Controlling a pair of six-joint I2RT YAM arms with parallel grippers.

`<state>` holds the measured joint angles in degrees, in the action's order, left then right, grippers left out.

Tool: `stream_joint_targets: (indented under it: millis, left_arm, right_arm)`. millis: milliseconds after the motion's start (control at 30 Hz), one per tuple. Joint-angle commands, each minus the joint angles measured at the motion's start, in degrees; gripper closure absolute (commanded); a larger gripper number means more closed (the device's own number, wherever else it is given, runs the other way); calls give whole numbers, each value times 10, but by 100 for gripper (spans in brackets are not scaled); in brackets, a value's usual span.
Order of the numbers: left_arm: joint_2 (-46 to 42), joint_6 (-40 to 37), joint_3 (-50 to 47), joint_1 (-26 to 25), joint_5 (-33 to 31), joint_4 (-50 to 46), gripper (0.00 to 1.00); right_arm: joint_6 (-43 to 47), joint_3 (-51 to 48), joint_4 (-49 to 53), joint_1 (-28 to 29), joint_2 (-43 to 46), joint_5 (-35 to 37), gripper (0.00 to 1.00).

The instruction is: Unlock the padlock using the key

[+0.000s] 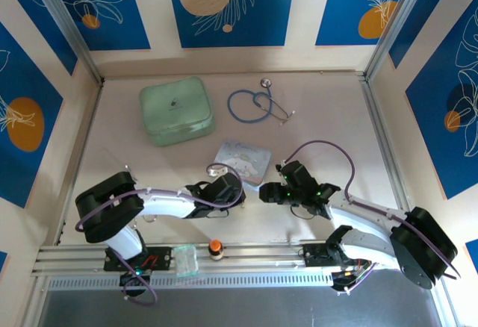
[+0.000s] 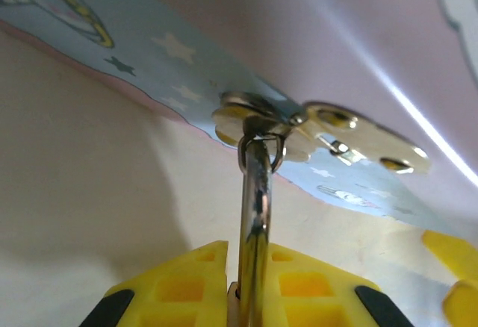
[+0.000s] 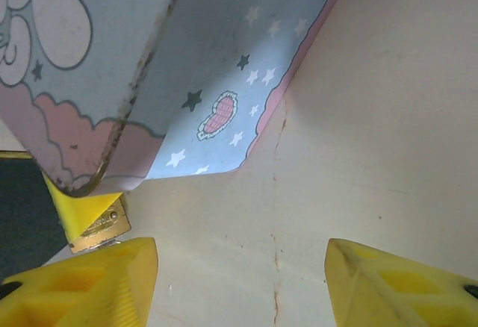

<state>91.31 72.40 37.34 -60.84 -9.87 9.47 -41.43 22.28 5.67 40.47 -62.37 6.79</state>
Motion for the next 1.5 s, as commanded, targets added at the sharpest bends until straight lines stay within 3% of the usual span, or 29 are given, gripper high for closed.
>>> stream_joint_targets:
  millis: [0, 100, 567, 700, 933, 1300, 1367, 1467]
  left_arm:
    - [-7, -70, 17, 8, -17, -127, 93]
    - [1, -111, 47, 8, -42, -197, 91]
    - [31, -192, 122, -15, -116, -328, 76]
    - [41, -192, 138, -37, -128, -340, 76]
    - [93, -193, 210, -84, -206, -435, 76]
    - [114, -180, 248, -111, -223, -473, 76]
    - [122, -171, 249, -110, -220, -478, 82]
    - [133, -166, 251, -111, -215, -487, 83]
  right_arm:
    - [-17, 21, 9, 2, -10, 11, 39]
    - [-18, 24, 12, 3, -20, 12, 39]
    - [-30, 25, 16, 4, -34, 29, 39]
    - [-27, 27, 22, 3, -42, 32, 39]
    - [-31, 20, 9, 2, -51, 32, 39]
    - [-43, 0, 5, 2, -36, 37, 39]
    - [-44, -3, 6, 2, -32, 38, 39]
    - [-46, -7, 7, 2, -26, 39, 39]
